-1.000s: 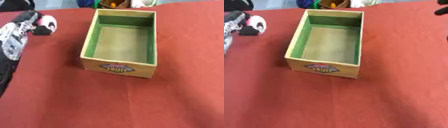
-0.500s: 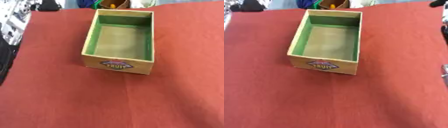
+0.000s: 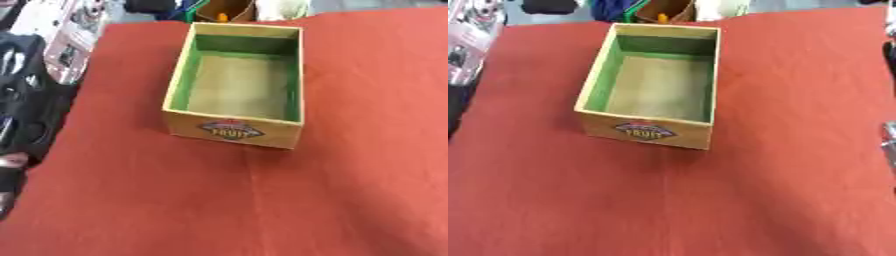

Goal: Pick up objects on the table and place them in the box.

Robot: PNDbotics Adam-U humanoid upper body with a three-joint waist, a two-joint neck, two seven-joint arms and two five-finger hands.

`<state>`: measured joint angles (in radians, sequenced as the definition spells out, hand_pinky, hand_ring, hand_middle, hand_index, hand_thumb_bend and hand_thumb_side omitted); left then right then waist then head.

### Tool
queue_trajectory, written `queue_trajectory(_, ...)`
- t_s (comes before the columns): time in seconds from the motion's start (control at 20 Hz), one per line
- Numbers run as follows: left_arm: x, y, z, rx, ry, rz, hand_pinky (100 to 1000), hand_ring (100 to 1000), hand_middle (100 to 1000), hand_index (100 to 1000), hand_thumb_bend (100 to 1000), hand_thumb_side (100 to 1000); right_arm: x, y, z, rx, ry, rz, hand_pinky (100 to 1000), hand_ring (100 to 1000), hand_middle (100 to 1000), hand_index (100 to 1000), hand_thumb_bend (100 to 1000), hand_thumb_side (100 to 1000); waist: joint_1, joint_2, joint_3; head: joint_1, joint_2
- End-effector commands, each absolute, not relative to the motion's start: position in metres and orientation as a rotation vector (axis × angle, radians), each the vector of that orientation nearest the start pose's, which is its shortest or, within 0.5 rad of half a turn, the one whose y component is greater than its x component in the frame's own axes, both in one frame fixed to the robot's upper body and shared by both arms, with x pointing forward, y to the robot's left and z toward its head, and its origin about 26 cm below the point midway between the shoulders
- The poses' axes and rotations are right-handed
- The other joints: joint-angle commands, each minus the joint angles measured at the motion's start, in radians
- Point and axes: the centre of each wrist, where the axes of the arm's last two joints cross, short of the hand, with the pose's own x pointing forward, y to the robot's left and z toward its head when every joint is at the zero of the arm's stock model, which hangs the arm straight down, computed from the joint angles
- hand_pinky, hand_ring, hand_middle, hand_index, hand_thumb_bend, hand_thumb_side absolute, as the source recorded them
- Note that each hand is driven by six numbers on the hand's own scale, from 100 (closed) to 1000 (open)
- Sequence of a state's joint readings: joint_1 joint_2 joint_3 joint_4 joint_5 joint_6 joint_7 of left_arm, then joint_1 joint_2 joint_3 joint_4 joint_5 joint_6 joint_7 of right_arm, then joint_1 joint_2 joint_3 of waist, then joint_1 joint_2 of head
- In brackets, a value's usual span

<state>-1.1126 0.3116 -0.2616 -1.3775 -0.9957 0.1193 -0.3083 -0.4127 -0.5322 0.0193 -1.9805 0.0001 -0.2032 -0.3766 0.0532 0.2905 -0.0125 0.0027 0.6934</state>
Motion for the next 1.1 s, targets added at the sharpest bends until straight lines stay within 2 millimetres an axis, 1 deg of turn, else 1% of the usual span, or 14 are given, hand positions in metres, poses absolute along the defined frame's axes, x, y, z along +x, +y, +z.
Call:
queue_trajectory(0.05, 0.402, 0.103, 0.342, 1.156, -2.057, -1.333, 475, 496, 480, 617, 100, 503, 0.304, -0.272, 0.256, 0.49, 3.536, -0.245, 548, 646, 610, 795, 100, 589, -0.005, -0.024, 0.0, 0.001, 0.006)
queue_trajectory(0.3, 0.393, 0.068, 0.327, 1.071, -2.145, -1.375, 474, 495, 480, 617, 100, 495, 0.305, -0.269, 0.258, 0.466, 3.537, -0.241, 548, 646, 610, 795, 100, 587, -0.005, -0.017, -0.011, 0.003, -0.003)
queue_trajectory(0.55, 0.391, 0.049, 0.306, 1.019, -2.116, -1.467, 476, 498, 481, 618, 100, 482, 0.305, -0.268, 0.259, 0.452, 3.534, -0.24, 547, 646, 610, 794, 100, 587, -0.004, -0.012, -0.016, 0.003, -0.004)
queue_trajectory(0.75, 0.394, 0.044, 0.294, 1.012, -2.046, -1.545, 477, 512, 491, 627, 100, 475, 0.305, -0.267, 0.26, 0.444, 3.535, -0.24, 547, 646, 609, 795, 100, 586, -0.004, -0.01, -0.017, 0.002, -0.007)
queue_trajectory(1.1, 0.405, 0.043, 0.277, 1.017, -1.879, -1.668, 480, 534, 516, 643, 100, 463, 0.305, -0.267, 0.259, 0.443, 3.538, -0.23, 547, 645, 609, 794, 100, 583, -0.002, -0.009, -0.022, 0.002, -0.012)
